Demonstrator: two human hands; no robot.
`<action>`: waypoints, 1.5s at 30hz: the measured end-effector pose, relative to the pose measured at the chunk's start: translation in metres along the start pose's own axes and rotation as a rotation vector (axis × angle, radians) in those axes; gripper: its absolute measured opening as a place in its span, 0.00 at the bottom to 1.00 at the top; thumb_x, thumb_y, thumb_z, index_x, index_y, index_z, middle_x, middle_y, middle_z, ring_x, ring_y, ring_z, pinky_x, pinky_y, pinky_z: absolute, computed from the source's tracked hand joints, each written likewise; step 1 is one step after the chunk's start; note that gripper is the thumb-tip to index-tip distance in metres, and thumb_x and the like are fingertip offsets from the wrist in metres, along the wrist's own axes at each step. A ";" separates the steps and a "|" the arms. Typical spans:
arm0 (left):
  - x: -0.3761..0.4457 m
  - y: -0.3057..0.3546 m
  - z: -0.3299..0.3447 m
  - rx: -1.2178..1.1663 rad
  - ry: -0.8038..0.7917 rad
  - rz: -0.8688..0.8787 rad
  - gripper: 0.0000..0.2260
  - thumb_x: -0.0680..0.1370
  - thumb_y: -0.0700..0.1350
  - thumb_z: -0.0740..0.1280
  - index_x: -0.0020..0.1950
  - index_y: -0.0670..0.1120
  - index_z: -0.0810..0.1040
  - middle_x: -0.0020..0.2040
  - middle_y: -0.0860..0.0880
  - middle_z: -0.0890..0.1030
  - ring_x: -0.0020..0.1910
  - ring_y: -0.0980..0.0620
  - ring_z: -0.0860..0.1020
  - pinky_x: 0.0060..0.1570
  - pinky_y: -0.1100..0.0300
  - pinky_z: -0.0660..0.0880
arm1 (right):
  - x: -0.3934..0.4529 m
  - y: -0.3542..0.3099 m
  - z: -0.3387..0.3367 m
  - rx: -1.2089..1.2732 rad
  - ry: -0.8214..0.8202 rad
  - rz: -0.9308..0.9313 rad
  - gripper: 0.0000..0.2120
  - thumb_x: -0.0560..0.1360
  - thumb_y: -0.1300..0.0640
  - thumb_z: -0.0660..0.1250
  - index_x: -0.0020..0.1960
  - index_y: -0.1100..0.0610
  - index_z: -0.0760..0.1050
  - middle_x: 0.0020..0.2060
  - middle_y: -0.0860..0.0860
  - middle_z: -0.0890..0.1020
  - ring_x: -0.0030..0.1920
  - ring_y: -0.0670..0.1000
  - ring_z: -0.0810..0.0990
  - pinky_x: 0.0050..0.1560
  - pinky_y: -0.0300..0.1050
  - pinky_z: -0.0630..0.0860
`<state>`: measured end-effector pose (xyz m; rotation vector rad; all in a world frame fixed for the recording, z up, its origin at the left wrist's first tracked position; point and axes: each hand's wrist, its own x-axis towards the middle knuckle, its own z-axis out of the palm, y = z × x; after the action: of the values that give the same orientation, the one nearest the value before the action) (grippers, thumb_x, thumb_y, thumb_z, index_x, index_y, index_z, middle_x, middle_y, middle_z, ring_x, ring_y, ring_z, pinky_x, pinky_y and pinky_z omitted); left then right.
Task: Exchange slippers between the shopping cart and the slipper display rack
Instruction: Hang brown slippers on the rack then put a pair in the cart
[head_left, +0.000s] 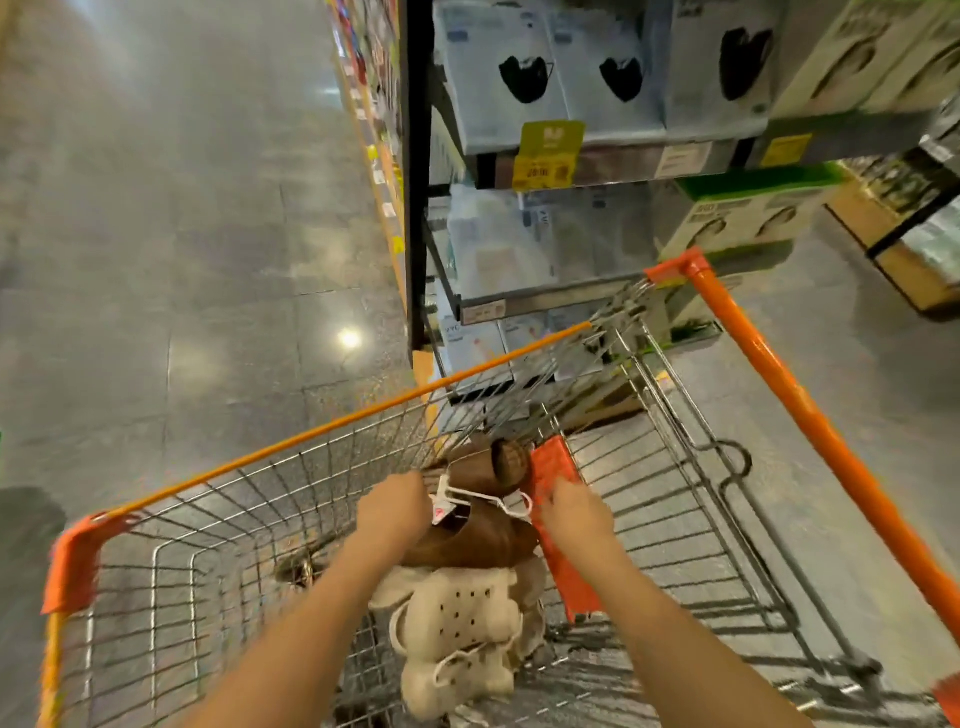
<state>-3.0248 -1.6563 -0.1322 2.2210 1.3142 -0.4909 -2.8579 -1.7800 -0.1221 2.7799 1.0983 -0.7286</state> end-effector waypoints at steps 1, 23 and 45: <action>0.006 0.007 0.006 -0.005 -0.014 0.009 0.10 0.80 0.44 0.55 0.53 0.42 0.74 0.52 0.42 0.80 0.50 0.42 0.78 0.43 0.52 0.73 | 0.005 0.005 0.004 -0.006 -0.032 0.012 0.13 0.77 0.54 0.57 0.57 0.59 0.73 0.55 0.59 0.80 0.56 0.60 0.78 0.54 0.49 0.74; 0.133 0.034 0.135 -0.439 -0.261 -0.306 0.26 0.70 0.59 0.68 0.64 0.50 0.73 0.65 0.44 0.74 0.63 0.42 0.72 0.62 0.52 0.71 | 0.125 0.012 0.136 0.430 -0.430 0.247 0.29 0.77 0.51 0.61 0.73 0.59 0.56 0.71 0.58 0.66 0.69 0.58 0.67 0.68 0.47 0.65; 0.103 0.016 0.115 -0.830 -0.207 -0.630 0.11 0.78 0.44 0.64 0.56 0.40 0.79 0.57 0.40 0.80 0.58 0.41 0.76 0.59 0.55 0.72 | 0.093 -0.004 0.071 0.436 -0.070 0.105 0.16 0.77 0.59 0.57 0.64 0.51 0.71 0.56 0.53 0.80 0.58 0.56 0.77 0.58 0.50 0.73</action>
<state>-2.9680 -1.6589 -0.2761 1.0495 1.6884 -0.2897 -2.8299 -1.7348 -0.2263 3.0994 0.8576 -1.1654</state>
